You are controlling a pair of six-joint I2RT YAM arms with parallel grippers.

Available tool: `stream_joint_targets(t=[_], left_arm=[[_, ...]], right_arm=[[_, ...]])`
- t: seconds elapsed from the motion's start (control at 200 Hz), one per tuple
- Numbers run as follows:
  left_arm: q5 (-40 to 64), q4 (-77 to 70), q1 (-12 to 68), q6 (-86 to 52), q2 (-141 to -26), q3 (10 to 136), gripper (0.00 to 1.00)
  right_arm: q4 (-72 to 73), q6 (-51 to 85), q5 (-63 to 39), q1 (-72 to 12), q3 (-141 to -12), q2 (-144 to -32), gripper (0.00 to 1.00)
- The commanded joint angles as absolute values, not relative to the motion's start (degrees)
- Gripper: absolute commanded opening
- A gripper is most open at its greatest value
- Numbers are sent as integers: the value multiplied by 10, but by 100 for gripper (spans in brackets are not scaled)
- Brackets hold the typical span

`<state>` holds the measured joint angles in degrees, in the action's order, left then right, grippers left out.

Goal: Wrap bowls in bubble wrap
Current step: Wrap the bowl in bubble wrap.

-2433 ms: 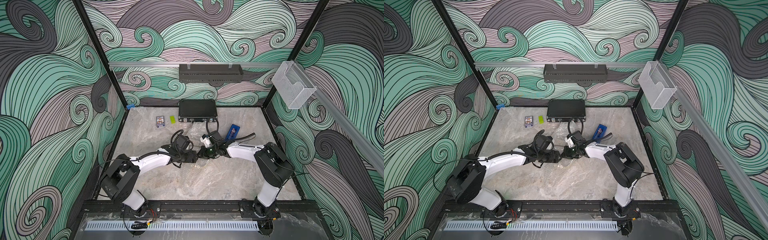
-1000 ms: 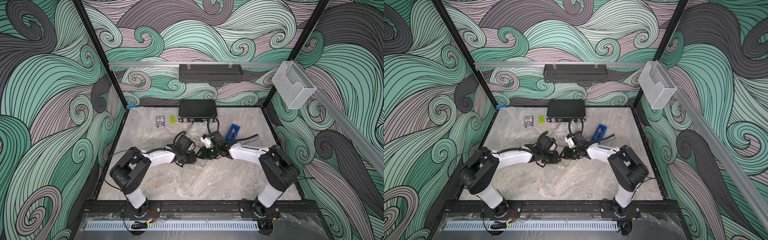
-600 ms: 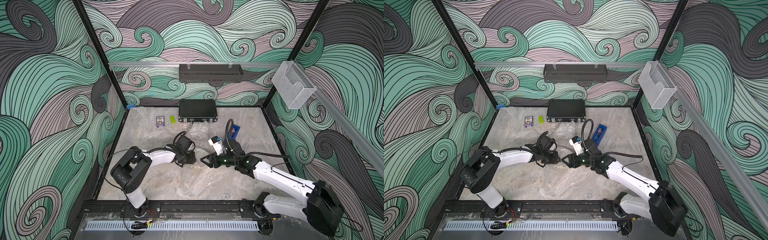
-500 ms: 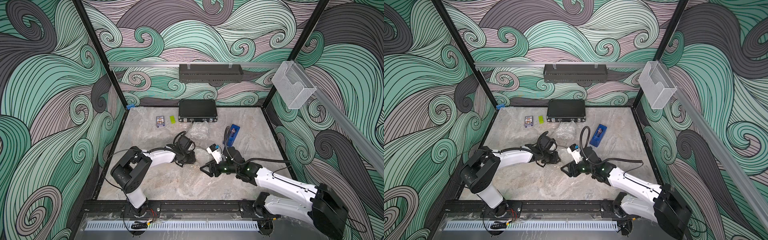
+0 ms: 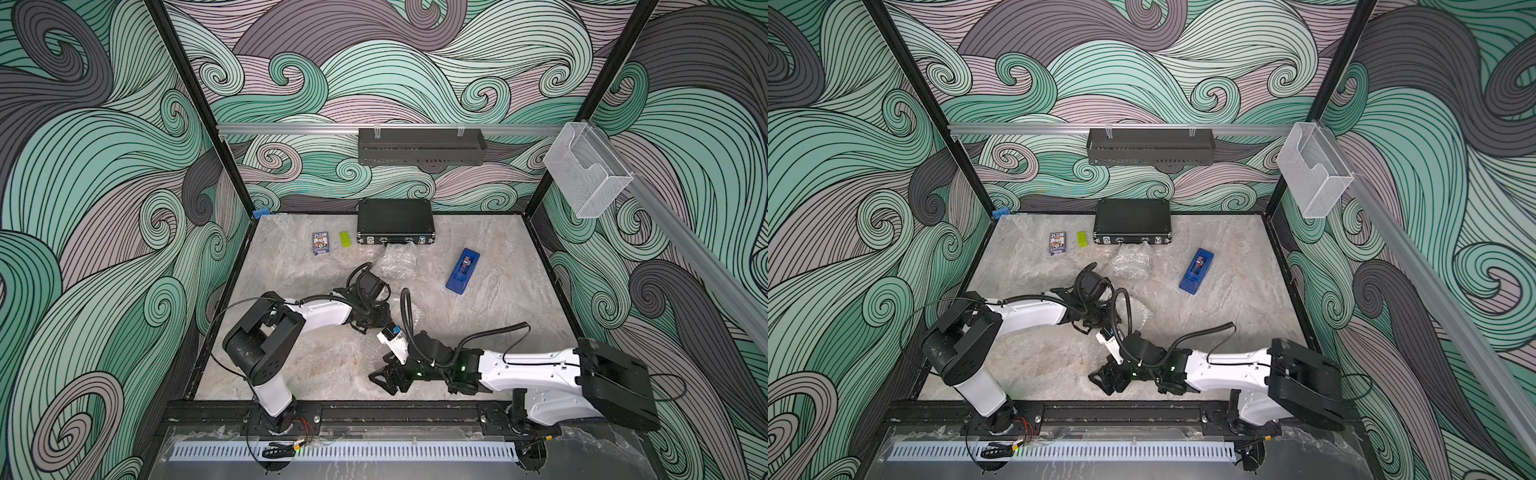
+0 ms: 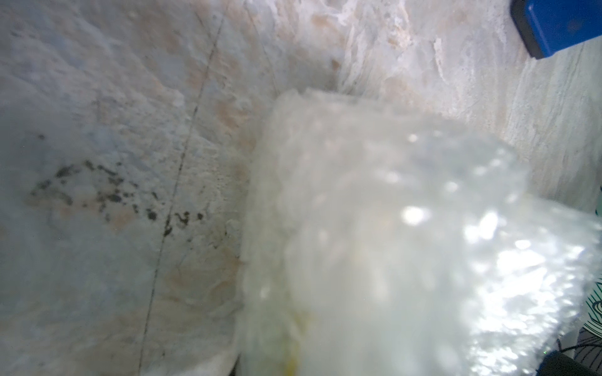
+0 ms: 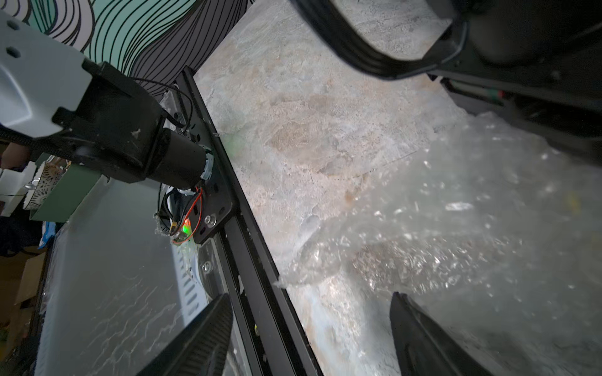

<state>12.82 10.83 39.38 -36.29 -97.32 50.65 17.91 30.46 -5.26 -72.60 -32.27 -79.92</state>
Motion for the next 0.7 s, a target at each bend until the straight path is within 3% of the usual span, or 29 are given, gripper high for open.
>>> stream_joint_targets(t=[0.0,0.15,0.22,0.375,0.555,0.695], left_arm=[[105,149,389,-360,-980,512,24],[103,149,389,-359,-980,512,23],[101,149,389,-358,-979,512,23],[98,151,389,-355,-974,511,22],[91,156,389,-349,-975,512,21],[98,152,389,-343,-975,512,19]], right_arm=[[208,338,7,-742,-342,-830,79],[212,372,20,-754,-360,-881,74],[203,379,25,-760,-373,-904,68],[164,375,38,-763,-388,-905,38],[54,332,48,-744,-390,-824,1],[-34,295,-10,-687,-395,-754,0]])
